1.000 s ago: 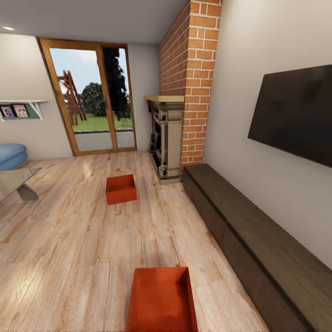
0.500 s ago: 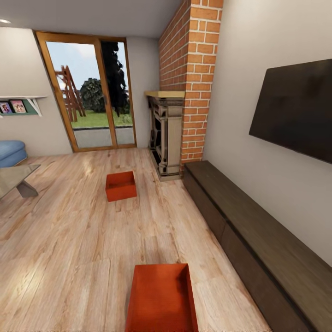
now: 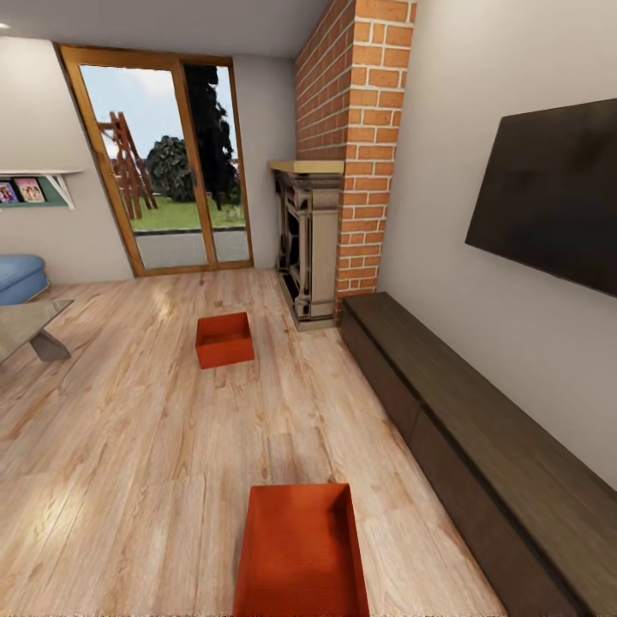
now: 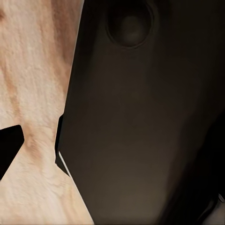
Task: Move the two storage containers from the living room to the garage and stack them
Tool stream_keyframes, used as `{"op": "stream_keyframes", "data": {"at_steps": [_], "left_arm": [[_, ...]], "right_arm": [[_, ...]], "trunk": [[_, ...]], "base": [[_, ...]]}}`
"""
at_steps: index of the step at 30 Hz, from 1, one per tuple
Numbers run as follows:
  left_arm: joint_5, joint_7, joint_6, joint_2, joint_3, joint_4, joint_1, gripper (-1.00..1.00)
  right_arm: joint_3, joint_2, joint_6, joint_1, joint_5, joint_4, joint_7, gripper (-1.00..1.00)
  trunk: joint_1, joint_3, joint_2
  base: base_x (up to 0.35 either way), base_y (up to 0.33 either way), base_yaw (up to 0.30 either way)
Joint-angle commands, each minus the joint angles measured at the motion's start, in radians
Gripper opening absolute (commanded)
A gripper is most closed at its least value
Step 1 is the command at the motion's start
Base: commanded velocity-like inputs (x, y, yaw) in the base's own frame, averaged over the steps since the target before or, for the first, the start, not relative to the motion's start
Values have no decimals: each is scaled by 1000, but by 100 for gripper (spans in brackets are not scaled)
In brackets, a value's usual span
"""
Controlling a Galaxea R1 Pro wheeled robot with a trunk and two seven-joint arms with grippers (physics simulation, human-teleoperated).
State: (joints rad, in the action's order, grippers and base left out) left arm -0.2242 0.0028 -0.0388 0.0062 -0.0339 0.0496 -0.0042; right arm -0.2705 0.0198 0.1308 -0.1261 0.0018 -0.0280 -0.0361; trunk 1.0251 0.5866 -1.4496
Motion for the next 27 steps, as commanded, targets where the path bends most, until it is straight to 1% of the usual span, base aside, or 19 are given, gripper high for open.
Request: {"op": "stream_keyframes", "data": {"at_steps": [1, 27], "left_arm": [[-3, 0, -3, 0, -3, -1, 0, 100], [-3, 0, -3, 0, -3, -1, 0, 100]], "right_arm": [[-1, 0, 6, -1, 0, -3, -2, 100], [-1, 0, 6, -1, -4, -3, -4, 100]], "trunk": [[0, 2, 0], [0, 44, 0]], "base": [[0, 0, 0], [0, 0, 0]]}}
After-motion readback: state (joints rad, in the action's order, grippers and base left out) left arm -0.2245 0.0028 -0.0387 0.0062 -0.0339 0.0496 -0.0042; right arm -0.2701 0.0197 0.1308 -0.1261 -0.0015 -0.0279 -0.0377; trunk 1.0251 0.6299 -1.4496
